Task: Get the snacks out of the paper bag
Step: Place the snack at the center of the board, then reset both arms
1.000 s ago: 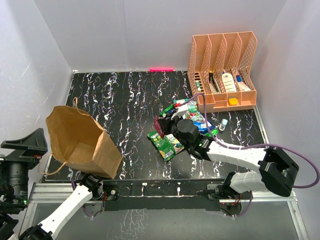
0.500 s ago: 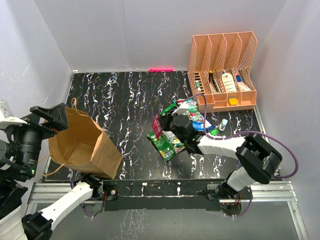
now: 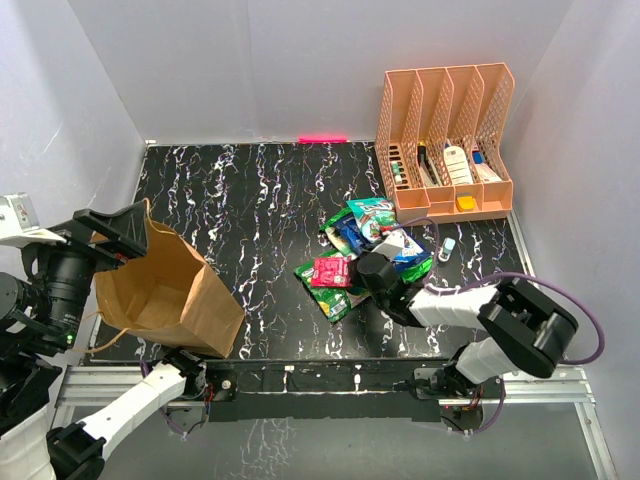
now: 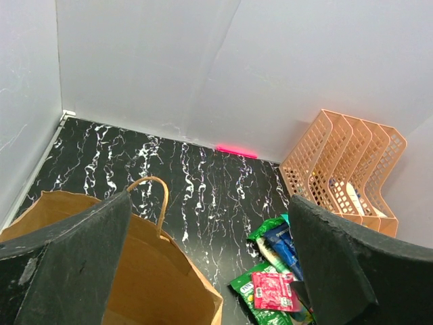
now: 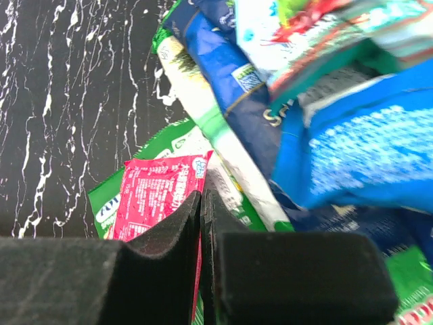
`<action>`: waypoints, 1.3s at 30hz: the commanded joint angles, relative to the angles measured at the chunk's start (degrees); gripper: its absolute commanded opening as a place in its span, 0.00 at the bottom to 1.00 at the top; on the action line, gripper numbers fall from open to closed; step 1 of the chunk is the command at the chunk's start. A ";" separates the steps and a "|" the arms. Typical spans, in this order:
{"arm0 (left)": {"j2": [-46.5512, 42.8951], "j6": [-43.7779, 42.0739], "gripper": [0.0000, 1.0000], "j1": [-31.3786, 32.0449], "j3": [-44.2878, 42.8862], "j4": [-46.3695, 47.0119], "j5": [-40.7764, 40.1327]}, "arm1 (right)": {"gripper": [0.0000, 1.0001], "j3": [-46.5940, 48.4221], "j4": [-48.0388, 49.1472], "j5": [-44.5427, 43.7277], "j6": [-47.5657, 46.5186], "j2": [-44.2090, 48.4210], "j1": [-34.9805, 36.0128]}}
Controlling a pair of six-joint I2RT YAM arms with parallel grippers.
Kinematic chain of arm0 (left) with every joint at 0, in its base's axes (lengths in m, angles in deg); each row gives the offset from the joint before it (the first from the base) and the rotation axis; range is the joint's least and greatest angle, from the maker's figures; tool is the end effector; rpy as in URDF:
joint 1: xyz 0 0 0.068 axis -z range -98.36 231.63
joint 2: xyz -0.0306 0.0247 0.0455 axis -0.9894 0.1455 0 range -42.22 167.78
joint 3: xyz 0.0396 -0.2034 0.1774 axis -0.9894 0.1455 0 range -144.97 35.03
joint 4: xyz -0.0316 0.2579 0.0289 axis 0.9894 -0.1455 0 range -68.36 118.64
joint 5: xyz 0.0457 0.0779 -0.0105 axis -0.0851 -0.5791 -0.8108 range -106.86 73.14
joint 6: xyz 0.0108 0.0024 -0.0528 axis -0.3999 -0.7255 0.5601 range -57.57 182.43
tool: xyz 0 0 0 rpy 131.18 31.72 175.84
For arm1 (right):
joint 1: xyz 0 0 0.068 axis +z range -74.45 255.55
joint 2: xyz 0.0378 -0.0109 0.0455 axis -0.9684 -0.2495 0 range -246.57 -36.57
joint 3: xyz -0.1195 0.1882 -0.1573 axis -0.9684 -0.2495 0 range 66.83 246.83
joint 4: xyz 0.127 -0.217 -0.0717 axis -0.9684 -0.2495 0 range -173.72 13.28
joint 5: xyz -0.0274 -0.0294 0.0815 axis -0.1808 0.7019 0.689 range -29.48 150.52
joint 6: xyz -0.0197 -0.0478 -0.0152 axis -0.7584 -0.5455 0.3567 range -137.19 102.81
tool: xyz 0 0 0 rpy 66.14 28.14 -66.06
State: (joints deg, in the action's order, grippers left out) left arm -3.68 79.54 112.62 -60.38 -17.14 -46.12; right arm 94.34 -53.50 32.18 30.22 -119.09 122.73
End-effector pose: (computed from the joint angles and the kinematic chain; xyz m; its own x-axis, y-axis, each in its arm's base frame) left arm 0.0092 0.0148 0.5362 0.1465 -0.3873 -0.9102 0.0848 0.9217 -0.3786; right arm 0.1923 0.1827 0.1535 -0.5157 0.3968 -0.7593 0.0125 0.8896 0.4565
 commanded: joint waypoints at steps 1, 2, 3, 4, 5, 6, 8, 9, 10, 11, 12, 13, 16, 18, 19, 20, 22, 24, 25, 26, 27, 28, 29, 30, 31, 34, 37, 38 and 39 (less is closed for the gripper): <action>0.83 -1.43 0.98 0.63 0.47 2.04 1.17 | 0.10 -1.96 -3.16 -3.56 0.47 6.83 -0.22; 0.75 -1.46 0.98 0.70 0.49 2.13 1.14 | 0.18 -1.97 -4.20 -2.70 -1.24 8.04 -0.20; 0.74 -1.54 0.98 0.72 0.48 2.14 1.13 | 0.26 -1.63 -6.08 -1.36 -2.63 9.47 -0.16; 0.74 -1.59 0.98 0.86 0.49 2.18 1.13 | 0.36 -1.28 -8.31 0.06 -3.38 11.01 -0.17; 0.74 -1.67 0.98 0.91 0.43 2.18 1.13 | 0.43 -1.14 -10.58 1.62 -4.04 12.64 -0.16; 0.74 -1.76 0.99 1.00 0.34 2.16 1.13 | 0.48 -1.25 -12.70 3.51 -4.67 14.72 -0.20; 0.67 -1.94 0.98 1.12 0.24 2.09 1.04 | 0.54 -1.67 -18.20 6.40 -4.97 19.66 -0.10; 0.61 -1.96 0.98 1.18 0.23 2.10 0.97 | 0.57 -1.82 -21.45 7.15 -4.45 22.32 -0.07; 0.53 -1.99 0.98 1.18 0.23 2.10 0.97 | 0.64 -1.80 -24.92 7.22 -4.08 25.56 -0.07; 0.44 -2.11 0.98 1.23 0.42 2.09 0.88 | 0.77 -1.25 -29.14 6.05 -1.98 28.69 -0.08; 0.29 -2.22 0.98 1.26 0.75 2.24 0.80 | 0.95 0.33 -34.01 4.28 1.06 31.44 -0.07; 0.10 -2.31 0.98 1.24 1.28 2.53 0.64 | 0.98 1.87 -38.70 2.72 2.99 34.09 -0.15; -0.13 -2.72 0.98 1.26 3.25 4.16 -0.05 | 0.98 8.07 -47.25 0.27 1.81 39.40 -0.14; 0.14 -2.84 0.99 1.36 4.11 5.68 -0.19 | 0.98 13.79 -49.46 0.23 -6.69 40.49 -0.17; 0.39 -2.75 0.98 1.34 4.23 6.41 0.04 | 0.98 17.07 -50.58 -1.53 -9.19 40.33 -0.16; 0.82 -2.75 0.98 1.36 4.22 7.26 0.42 | 0.98 20.64 -51.98 -3.73 -11.23 39.82 -0.20; 1.96 -2.48 0.98 1.36 3.56 8.85 1.71 | 0.98 28.63 -53.86 -7.90 -16.26 37.45 -0.16; 3.81 -2.69 0.98 1.36 1.95 10.12 3.27 | 0.98 36.61 -53.14 -9.16 -23.58 34.69 -0.14; 4.80 -2.93 0.99 1.36 0.79 10.59 3.87 | 0.98 40.53 -52.77 -9.00 -27.03 33.17 -0.13; 6.00 -3.26 0.98 1.36 -0.36 10.97 4.42 | 0.98 44.82 -52.49 -8.72 -30.08 31.56 -0.18; 7.28 -3.85 0.98 1.34 -1.85 11.30 4.91 | 0.98 48.99 -52.12 -8.80 -31.91 30.20 -0.16; 8.40 -4.34 0.98 1.36 -3.40 11.54 5.55 | 0.98 52.61 -51.22 -8.60 -33.84 28.98 -0.16; 9.63 -4.82 0.98 1.35 -5.26 11.85 6.01 | 0.98 55.92 -50.19 -7.82 -35.22 28.19 -0.16; 10.62 -5.46 0.98 1.33 -6.70 12.26 6.41 | 0.98 58.80 -49.08 -6.68 -36.23 27.65 -0.16; 11.57 -5.95 0.98 1.36 -8.07 12.63 6.70 | 0.98 61.45 -47.87 -4.88 -37.15 27.33 -0.16; 13.60 -7.20 0.98 1.31 -11.33 14.02 6.84 | 0.98 66.81 -43.82 2.46 -40.17 27.34 -0.15; 14.58 -8.46 0.98 1.36 -12.61 15.83 6.80 | 0.98 68.28 -39.07 5.53 -41.26 28.63 -0.16; 14.56 -8.95 0.98 1.35 -12.74 16.27 6.57 | 0.98 68.34 -37.75 5.74 -41.23 28.96 -0.16; 14.48 -9.35 0.98 1.38 -12.77 16.80 6.24 | 0.98 68.52 -37.05 5.71 -41.12 29.17 -0.16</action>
State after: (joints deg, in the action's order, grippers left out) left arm 10.90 73.15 113.71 -71.12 -4.40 -40.17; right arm 160.50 -98.15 33.43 -7.13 -91.37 122.69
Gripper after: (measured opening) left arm 0.983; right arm 0.981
